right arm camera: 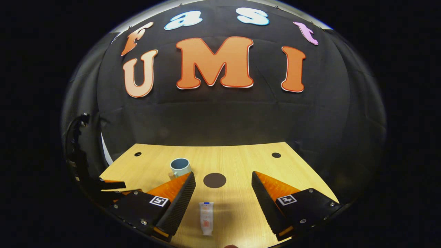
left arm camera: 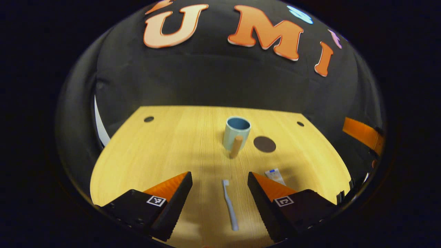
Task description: Put the toothbrush and toothpaste on the desktop into the cup, then pick up the cup and place it on the coaster on the desktop.
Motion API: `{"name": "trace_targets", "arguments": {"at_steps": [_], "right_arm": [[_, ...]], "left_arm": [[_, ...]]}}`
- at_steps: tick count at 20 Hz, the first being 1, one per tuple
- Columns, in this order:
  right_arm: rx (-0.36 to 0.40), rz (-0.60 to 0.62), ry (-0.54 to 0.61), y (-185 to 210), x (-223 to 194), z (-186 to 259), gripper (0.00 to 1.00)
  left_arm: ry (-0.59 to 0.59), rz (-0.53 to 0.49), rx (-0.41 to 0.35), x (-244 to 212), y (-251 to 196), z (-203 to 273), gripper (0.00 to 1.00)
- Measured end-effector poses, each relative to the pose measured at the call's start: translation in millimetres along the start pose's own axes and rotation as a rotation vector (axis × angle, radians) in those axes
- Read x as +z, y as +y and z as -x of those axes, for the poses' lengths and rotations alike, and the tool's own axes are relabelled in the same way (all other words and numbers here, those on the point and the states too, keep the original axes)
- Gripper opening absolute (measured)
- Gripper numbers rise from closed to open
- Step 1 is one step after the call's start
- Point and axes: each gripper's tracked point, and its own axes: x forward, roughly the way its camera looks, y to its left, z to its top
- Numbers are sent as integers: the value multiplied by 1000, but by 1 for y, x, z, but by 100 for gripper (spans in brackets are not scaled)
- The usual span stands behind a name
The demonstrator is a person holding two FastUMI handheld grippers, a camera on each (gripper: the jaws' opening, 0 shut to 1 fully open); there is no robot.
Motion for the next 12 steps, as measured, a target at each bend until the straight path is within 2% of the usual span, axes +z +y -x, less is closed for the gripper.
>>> {"name": "trace_targets", "arguments": {"at_steps": [5, 9, 12], "right_arm": [[-34, -13, 34, -24, -11, -17, 99], [-53, -27, 70, -38, -22, -28, 99], [-64, -46, 90, -46, -29, -32, 99]], "left_arm": [[224, 21, 15, -28, -8, -34, 98], [352, 4, 23, -20, -12, -54, 99], [422, -15, 47, 4, -9, -70, 99]]}}
